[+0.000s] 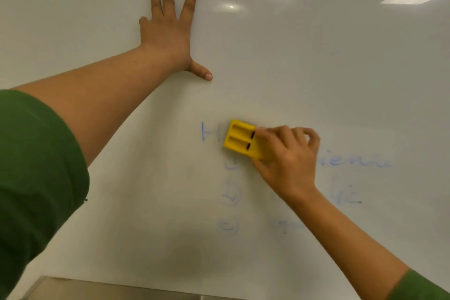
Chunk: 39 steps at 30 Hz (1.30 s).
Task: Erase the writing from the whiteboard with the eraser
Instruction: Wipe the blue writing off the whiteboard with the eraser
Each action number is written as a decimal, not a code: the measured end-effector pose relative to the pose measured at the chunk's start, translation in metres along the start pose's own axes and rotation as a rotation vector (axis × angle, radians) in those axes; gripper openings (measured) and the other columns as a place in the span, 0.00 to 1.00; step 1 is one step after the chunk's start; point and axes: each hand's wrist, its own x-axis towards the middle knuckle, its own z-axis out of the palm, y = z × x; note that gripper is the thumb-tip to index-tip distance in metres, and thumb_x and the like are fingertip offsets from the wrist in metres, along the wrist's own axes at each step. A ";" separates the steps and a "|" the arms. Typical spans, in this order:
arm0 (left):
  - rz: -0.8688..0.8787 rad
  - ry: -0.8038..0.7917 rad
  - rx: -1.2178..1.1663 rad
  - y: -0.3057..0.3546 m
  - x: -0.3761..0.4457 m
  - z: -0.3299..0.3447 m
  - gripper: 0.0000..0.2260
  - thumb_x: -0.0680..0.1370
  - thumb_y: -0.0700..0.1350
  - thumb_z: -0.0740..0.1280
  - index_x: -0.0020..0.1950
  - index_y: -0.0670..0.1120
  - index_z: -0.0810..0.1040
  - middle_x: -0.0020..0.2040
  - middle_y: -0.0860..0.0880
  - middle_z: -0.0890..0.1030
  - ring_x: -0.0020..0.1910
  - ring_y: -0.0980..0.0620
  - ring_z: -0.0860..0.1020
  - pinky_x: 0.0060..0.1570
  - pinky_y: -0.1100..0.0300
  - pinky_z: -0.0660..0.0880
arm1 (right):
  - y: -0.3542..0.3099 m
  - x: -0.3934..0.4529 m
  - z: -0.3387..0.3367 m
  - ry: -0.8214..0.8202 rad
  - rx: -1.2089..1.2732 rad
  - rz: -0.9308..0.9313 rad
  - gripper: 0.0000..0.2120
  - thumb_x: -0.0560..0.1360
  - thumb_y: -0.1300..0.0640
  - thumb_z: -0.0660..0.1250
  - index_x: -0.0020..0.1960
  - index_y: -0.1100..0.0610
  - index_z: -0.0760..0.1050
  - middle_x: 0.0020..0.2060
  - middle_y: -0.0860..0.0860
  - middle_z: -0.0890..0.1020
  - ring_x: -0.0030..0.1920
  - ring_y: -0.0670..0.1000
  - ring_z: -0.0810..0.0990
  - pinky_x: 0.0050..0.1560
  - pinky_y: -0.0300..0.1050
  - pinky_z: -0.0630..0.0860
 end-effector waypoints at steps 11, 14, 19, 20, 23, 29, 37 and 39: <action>0.004 0.008 -0.008 -0.001 -0.001 0.001 0.65 0.55 0.69 0.73 0.76 0.51 0.33 0.76 0.40 0.36 0.76 0.39 0.38 0.66 0.38 0.64 | -0.037 0.025 0.017 0.000 0.057 -0.051 0.18 0.63 0.55 0.73 0.53 0.53 0.80 0.42 0.51 0.80 0.44 0.53 0.68 0.53 0.50 0.62; 0.000 0.003 0.005 0.000 -0.002 0.002 0.65 0.55 0.70 0.72 0.76 0.51 0.33 0.76 0.40 0.36 0.76 0.39 0.38 0.65 0.40 0.65 | -0.014 0.009 0.003 -0.014 0.011 -0.060 0.18 0.63 0.54 0.74 0.53 0.52 0.79 0.43 0.51 0.81 0.45 0.52 0.70 0.54 0.50 0.62; 0.000 0.011 0.000 0.000 -0.001 0.002 0.65 0.55 0.69 0.73 0.76 0.50 0.33 0.76 0.39 0.36 0.76 0.39 0.39 0.65 0.39 0.64 | -0.007 0.061 0.005 0.121 0.030 0.164 0.18 0.62 0.54 0.73 0.51 0.52 0.80 0.41 0.53 0.79 0.43 0.52 0.68 0.50 0.48 0.61; 0.004 0.008 -0.006 0.000 -0.002 0.001 0.65 0.55 0.69 0.73 0.76 0.50 0.34 0.76 0.39 0.36 0.76 0.39 0.39 0.65 0.38 0.64 | -0.017 0.068 0.009 0.113 0.043 0.158 0.18 0.61 0.54 0.73 0.51 0.52 0.80 0.41 0.53 0.79 0.44 0.52 0.67 0.49 0.48 0.61; 0.003 0.010 0.002 -0.001 -0.002 0.001 0.65 0.55 0.69 0.73 0.77 0.50 0.34 0.76 0.39 0.37 0.76 0.39 0.39 0.65 0.38 0.64 | -0.044 0.062 0.022 0.066 0.067 0.086 0.17 0.62 0.54 0.73 0.51 0.54 0.80 0.40 0.53 0.79 0.43 0.52 0.67 0.48 0.49 0.61; 0.008 0.000 0.006 -0.001 -0.004 0.001 0.65 0.56 0.69 0.73 0.76 0.50 0.33 0.76 0.40 0.36 0.76 0.39 0.39 0.66 0.40 0.65 | -0.038 -0.003 0.012 -0.091 0.053 -0.140 0.19 0.63 0.55 0.73 0.54 0.52 0.80 0.44 0.51 0.81 0.42 0.55 0.76 0.53 0.51 0.62; 0.014 0.009 -0.019 -0.002 -0.002 0.001 0.64 0.56 0.68 0.73 0.76 0.50 0.33 0.76 0.40 0.36 0.76 0.39 0.38 0.68 0.40 0.62 | -0.038 0.049 0.017 0.032 0.056 0.073 0.18 0.62 0.53 0.73 0.52 0.52 0.80 0.41 0.53 0.79 0.44 0.52 0.68 0.48 0.48 0.61; 0.011 0.009 -0.016 -0.003 -0.002 0.002 0.64 0.56 0.69 0.73 0.76 0.50 0.33 0.76 0.40 0.36 0.76 0.39 0.38 0.68 0.39 0.63 | -0.059 0.032 0.026 -0.025 0.064 -0.051 0.20 0.62 0.54 0.74 0.53 0.53 0.80 0.42 0.53 0.80 0.44 0.54 0.69 0.49 0.49 0.61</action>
